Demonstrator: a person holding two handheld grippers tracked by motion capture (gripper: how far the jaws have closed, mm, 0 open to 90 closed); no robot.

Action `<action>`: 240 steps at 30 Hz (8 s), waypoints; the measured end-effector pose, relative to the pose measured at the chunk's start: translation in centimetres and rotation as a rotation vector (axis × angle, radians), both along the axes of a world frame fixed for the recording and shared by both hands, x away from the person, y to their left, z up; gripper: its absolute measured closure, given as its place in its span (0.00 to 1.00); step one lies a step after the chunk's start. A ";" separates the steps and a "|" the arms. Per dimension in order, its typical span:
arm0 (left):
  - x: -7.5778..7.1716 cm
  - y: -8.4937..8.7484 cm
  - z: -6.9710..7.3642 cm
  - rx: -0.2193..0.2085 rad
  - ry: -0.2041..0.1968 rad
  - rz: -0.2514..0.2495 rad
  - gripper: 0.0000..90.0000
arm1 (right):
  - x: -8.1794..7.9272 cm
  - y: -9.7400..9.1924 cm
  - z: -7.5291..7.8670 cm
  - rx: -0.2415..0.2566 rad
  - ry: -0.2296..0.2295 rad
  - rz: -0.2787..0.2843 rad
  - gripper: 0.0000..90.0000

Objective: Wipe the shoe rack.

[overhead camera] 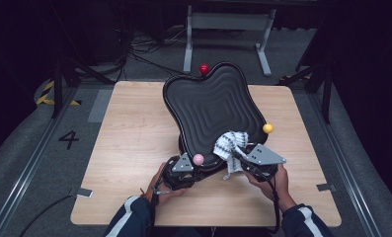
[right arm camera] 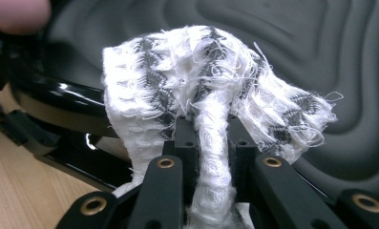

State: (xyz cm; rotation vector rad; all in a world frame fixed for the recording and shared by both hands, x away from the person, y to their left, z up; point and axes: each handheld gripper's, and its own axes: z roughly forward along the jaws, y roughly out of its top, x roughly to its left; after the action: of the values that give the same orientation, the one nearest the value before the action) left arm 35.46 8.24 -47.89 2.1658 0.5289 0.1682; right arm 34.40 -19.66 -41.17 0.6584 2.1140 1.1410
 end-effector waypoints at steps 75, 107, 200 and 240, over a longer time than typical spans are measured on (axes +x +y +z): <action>-0.1 -0.1 0.0 0.009 -0.003 0.003 0.81 | -2.6 3.8 1.8 -0.033 -0.025 0.125 0.88; -0.1 -0.1 0.1 0.014 0.000 -0.001 0.81 | 1.7 -1.4 0.6 -0.030 -0.025 -0.072 0.88; -0.8 -0.3 0.0 0.009 -0.015 -0.040 0.82 | 4.7 -2.3 1.7 0.012 0.044 -0.190 0.88; -0.2 2.3 0.0 -0.025 0.050 -0.008 0.79 | 2.8 -2.0 2.4 0.001 0.107 -0.163 0.89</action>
State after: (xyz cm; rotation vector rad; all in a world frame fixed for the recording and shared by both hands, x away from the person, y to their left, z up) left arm 35.24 10.52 -47.91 2.1522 0.5477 0.1021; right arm 37.18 -21.65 -38.81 0.8929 2.1047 1.0372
